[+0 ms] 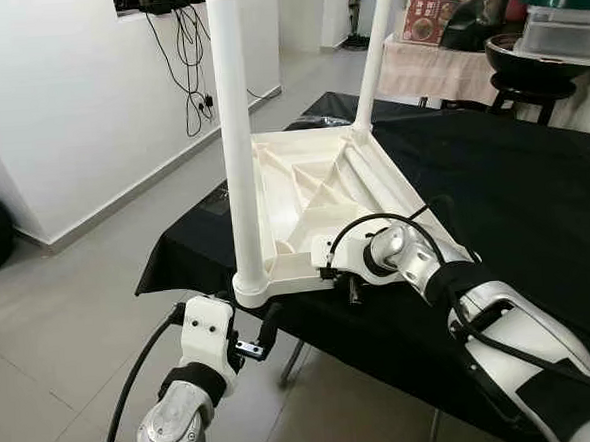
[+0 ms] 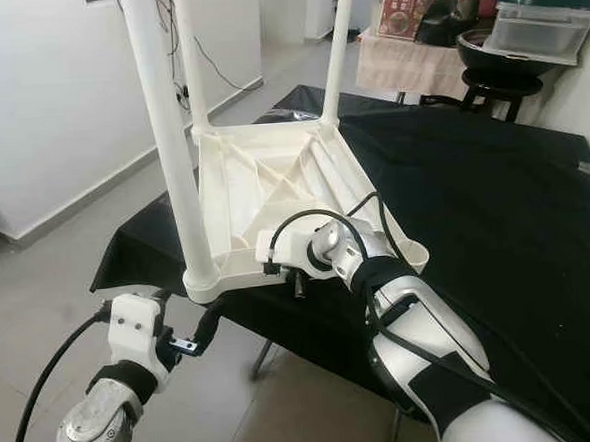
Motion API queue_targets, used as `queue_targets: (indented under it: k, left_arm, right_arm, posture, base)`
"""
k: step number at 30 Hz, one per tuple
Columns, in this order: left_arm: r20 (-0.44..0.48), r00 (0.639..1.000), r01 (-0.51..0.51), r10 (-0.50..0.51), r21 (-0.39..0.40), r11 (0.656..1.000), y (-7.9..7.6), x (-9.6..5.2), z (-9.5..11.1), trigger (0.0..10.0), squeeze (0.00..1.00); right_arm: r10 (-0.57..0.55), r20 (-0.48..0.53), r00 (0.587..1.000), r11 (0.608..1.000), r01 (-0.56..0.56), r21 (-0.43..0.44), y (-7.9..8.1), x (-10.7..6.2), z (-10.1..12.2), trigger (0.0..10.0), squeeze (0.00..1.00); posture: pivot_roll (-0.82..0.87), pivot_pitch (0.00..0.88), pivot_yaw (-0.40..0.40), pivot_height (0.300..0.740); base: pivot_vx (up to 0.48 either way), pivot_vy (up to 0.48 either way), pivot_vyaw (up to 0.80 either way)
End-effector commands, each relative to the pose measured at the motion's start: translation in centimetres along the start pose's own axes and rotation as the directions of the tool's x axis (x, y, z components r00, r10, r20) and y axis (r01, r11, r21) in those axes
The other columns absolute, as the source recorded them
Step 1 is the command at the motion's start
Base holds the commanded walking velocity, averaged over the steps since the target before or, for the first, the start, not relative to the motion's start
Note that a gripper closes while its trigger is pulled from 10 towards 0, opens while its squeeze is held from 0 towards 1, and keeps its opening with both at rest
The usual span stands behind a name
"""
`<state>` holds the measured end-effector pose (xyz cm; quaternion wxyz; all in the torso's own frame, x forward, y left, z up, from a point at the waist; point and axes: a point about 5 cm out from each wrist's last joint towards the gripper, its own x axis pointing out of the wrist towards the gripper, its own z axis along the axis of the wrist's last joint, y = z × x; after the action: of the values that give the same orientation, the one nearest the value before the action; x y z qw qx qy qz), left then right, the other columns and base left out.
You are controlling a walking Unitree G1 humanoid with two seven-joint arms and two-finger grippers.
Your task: Building children table
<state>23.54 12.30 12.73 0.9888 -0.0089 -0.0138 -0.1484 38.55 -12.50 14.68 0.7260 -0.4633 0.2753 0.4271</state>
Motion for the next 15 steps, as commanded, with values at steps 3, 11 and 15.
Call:
queue_targets:
  k: [3, 11, 15]
  left_arm:
    - [-0.01, 1.0, -0.005, 0.005, 0.016, 1.0, 0.3, 0.0, -0.2, 10.0, 0.0]
    - [-0.008, 1.0, 0.007, -0.007, 0.019, 1.0, 0.2, 0.2, -0.1, 10.0, 0.0]
    - [-0.008, 1.0, 0.01, -0.01, 0.019, 1.0, 0.3, 0.2, -0.1, 10.0, 0.0]
  right_arm:
    - [-0.045, 0.005, 0.999, 0.989, 0.044, 0.141, 0.2, -0.1, -2.3, 0.0, 0.0]
    - [-0.033, -0.017, 0.999, 0.976, 0.036, 0.215, 0.4, -1.1, -5.1, 0.0, 0.0]
    - [0.001, -0.01, 1.0, 0.971, 0.002, 0.241, 0.7, -1.6, -5.8, 0.0, 0.0]
  posture:
    - [-0.01, 0.0, -0.06, 0.74]
    - [-0.02, 0.0, -0.048, 0.74]
    - [-0.02, 0.0, -0.046, 0.74]
  base:
    - [0.0, 0.0, 0.0]
    - [0.0, 0.0, 0.0]
    - [0.0, 0.0, 0.0]
